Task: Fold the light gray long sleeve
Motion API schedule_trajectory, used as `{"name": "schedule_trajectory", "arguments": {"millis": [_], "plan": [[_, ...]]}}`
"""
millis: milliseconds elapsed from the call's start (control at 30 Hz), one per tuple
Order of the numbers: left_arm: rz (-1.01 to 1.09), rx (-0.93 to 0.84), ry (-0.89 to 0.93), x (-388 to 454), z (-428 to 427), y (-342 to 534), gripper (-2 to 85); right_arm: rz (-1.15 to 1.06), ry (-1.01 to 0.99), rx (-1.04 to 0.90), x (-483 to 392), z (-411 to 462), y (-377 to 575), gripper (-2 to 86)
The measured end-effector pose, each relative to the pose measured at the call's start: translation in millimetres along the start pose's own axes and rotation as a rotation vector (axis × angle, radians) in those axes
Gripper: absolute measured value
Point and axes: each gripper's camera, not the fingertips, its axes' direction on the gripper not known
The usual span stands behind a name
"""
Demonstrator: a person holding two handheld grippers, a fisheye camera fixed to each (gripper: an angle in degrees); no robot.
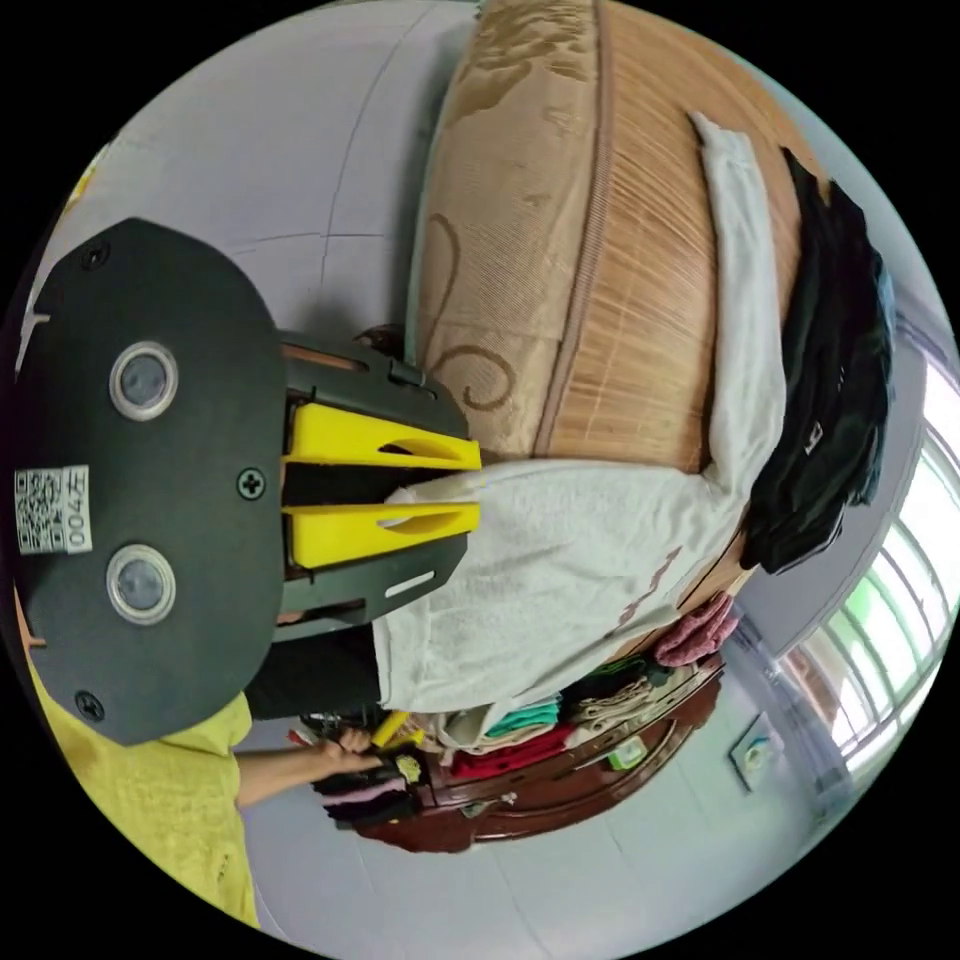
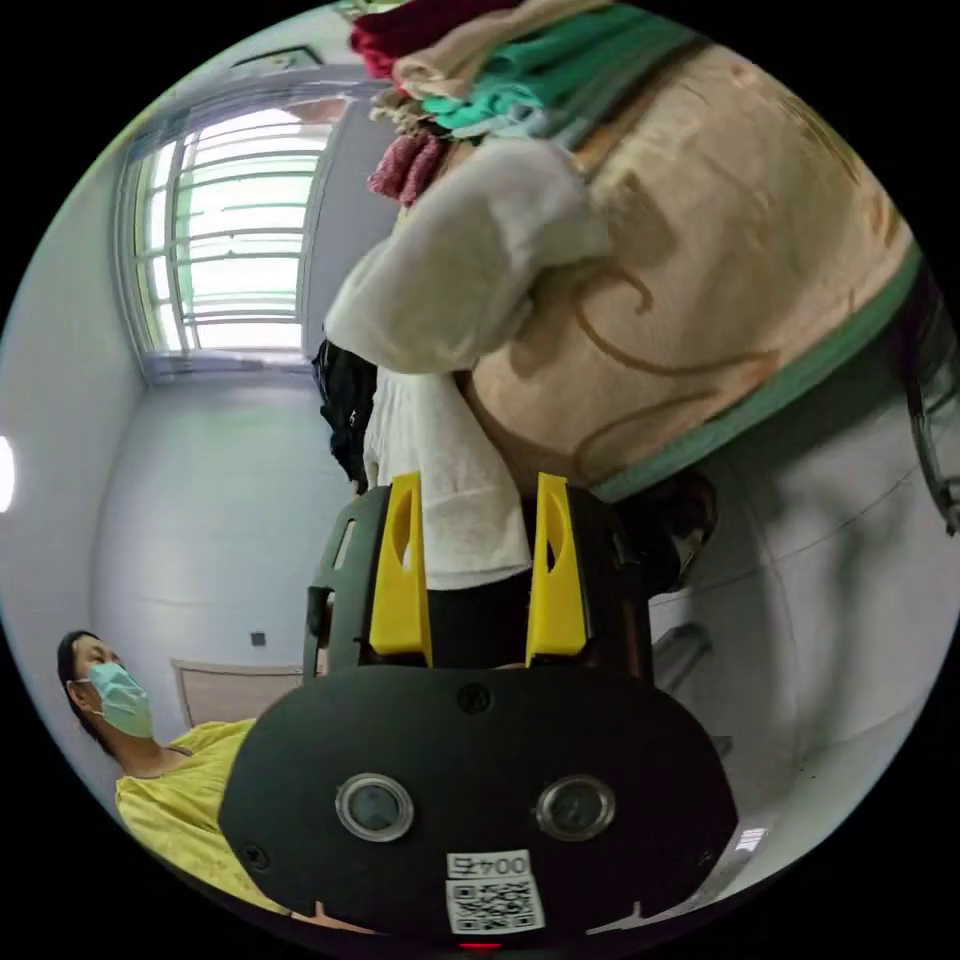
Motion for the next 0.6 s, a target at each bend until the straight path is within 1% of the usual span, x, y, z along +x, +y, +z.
{"name": "schedule_trajectory", "arguments": {"millis": [100, 133, 200, 367, 433, 567, 600], "plan": [[-0.08, -0.022, 0.14, -27, 17, 9, 13.6, 0.029, -0.036, -0.015, 14, 10, -1, 17.2], [-0.087, -0.033, 0.156, -30, 22, 9, 14.1, 0.035, -0.053, -0.02, 17, 12, -2, 17.5], [-0.086, -0.067, 0.162, -36, 41, 9, 15.2, 0.056, -0.131, -0.037, 26, 19, -7, 18.3], [-0.073, -0.109, 0.156, -46, 68, 0, 15.5, 0.052, -0.176, -0.053, 29, 26, -18, 17.8], [-0.052, -0.121, 0.153, -48, 76, -3, 14.2, 0.034, -0.193, -0.076, 25, 31, -21, 16.2], [0.014, -0.125, 0.166, -49, 86, -7, 6.0, -0.026, -0.2, -0.075, 6, 37, -20, 6.9], [0.017, -0.114, 0.167, -51, 86, -8, 5.0, -0.037, -0.181, -0.067, -3, 38, -20, 6.6]]}}
